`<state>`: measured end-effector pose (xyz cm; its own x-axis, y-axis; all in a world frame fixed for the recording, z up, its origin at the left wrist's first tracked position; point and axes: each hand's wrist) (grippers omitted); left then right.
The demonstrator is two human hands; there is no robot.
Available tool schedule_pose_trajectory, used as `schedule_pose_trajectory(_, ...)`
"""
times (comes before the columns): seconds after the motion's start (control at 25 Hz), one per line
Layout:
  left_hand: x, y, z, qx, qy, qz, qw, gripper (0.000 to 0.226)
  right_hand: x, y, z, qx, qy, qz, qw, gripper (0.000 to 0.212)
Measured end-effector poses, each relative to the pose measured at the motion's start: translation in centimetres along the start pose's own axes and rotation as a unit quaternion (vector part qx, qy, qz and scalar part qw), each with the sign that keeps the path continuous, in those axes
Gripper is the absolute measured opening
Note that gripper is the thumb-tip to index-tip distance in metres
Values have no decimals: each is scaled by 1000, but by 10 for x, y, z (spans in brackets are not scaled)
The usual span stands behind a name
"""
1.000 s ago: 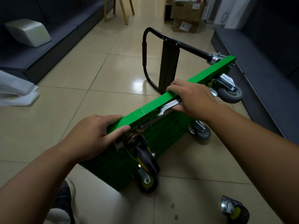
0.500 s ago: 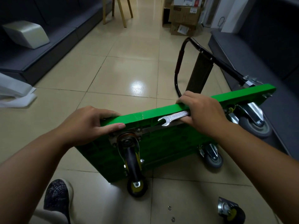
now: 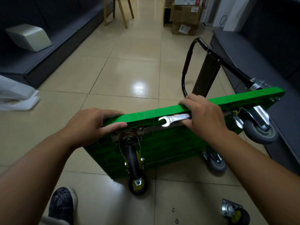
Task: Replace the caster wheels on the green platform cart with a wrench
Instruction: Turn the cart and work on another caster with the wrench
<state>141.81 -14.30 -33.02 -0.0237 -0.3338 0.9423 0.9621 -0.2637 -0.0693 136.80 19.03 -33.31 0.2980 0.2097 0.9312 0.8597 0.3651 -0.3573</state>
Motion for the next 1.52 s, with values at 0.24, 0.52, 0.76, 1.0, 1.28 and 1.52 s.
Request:
schedule_pose_trajectory(0.24, -5, -8, 0, 5, -18, 39, 999, 70, -1, -6, -7, -25, 8, -3, 1000, 42)
schedule_pose_trajectory(0.52, -8, -13, 8, 4, -9, 50, 999, 50, 16, 3, -13, -68, -25, -50, 996, 52)
schedule_pose_trajectory(0.76, -18, -10, 13, 26, -21, 71, 997, 44, 50, 32, -38, -217, -369, -241, 871, 38)
schedule_pose_trajectory(1.0, -21, -11, 12, 25, -9, 79, 997, 44, 15, 28, -44, -141, -354, -174, 908, 32)
schedule_pose_trajectory(1.28, -14, -9, 11, 23, 14, 67, 997, 42, -3, 13, -38, 99, -116, -128, 980, 20)
schedule_pose_trajectory(1.52, -14, -8, 14, 31, -5, 50, 998, 47, -1, 6, -33, 133, -58, -95, 985, 31)
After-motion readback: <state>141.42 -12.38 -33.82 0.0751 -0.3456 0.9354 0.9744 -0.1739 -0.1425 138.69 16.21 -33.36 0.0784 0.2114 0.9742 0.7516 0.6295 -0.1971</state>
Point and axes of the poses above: each hand's wrist, its own y-axis away from the middle knuckle, its own x-axis out of the back of the hand, z = x × y, and after that the axes turned 1 degree about -x, right-handed
